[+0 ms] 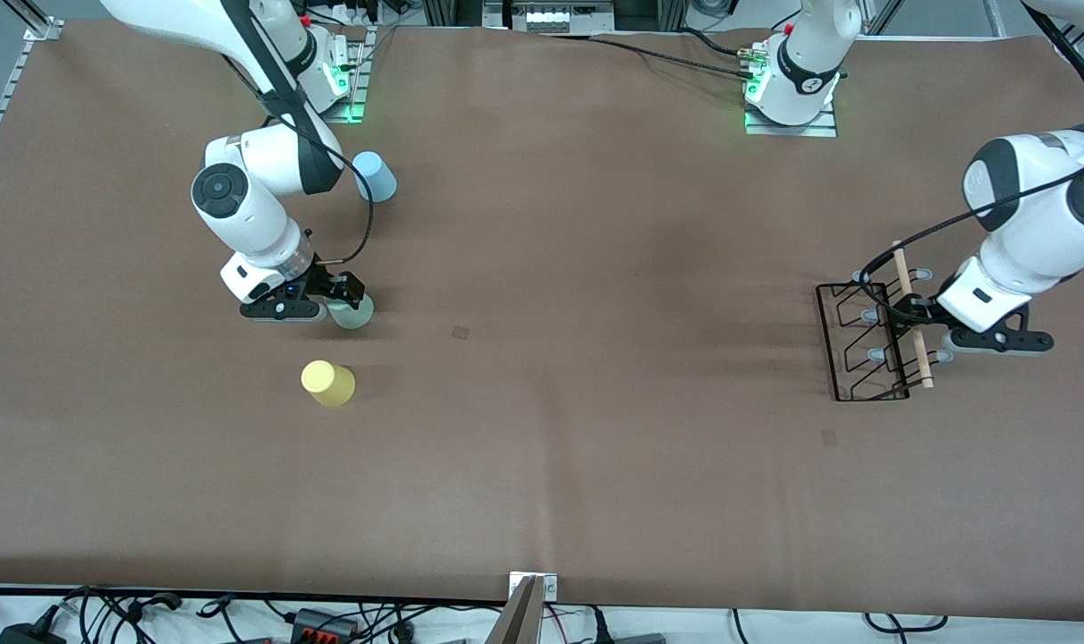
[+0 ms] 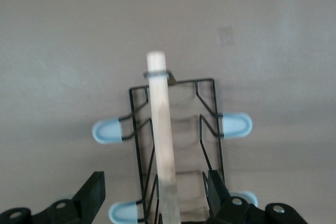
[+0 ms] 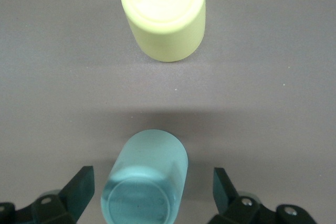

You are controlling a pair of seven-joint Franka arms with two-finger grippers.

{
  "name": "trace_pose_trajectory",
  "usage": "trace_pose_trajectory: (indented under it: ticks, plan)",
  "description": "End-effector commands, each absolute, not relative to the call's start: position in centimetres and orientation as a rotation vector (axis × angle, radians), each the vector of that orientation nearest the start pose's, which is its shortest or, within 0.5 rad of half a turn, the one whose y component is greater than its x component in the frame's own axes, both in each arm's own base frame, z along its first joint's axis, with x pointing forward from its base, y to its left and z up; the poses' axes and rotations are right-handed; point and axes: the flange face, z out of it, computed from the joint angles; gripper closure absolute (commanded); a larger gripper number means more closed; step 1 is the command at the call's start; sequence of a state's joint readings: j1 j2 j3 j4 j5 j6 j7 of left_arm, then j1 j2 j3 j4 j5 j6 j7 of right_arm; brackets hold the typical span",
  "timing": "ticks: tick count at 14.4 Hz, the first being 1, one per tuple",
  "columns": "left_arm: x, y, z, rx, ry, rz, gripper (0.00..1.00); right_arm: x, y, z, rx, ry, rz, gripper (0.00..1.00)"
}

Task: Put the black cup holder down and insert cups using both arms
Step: 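Grasp the teal cup with the right gripper while the left gripper grasps the handle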

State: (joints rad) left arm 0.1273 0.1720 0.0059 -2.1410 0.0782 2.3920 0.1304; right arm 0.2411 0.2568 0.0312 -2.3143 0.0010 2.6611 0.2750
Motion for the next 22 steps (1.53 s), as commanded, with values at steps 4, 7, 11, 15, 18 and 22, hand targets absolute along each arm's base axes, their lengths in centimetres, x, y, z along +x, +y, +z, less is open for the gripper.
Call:
trace_pose_trajectory:
  ticks: [4, 7, 11, 15, 18, 22]
  plan:
    - [55.1, 7.5, 34.1, -3.062, 0.105, -0.129, 0.57, 51.4, 14.6, 23.6, -3.103, 0.020, -0.143, 0.00]
    - [55.0, 7.5, 33.7, -3.064, 0.110, -0.108, 0.71, 51.4, 14.6, 23.6, -3.103, 0.020, -0.143, 0.00]
    - [55.1, 7.5, 33.6, -3.065, 0.105, -0.103, 0.77, 51.4, 14.6, 23.5, -3.103, 0.022, -0.141, 0.00]
    - [55.7, 7.6, 34.5, -3.062, 0.102, -0.133, 0.99, 51.4, 14.5, 23.2, -3.105, 0.025, -0.131, 0.00]
    - [57.3, 7.4, 38.7, -3.060, 0.108, -0.084, 0.99, 51.4, 14.6, 22.9, -3.104, 0.025, -0.131, 0.00]
    - [59.0, 1.6, 45.3, -3.078, 0.209, 0.078, 0.99, 51.4, 14.6, 22.7, -3.105, 0.029, -0.124, 0.00]
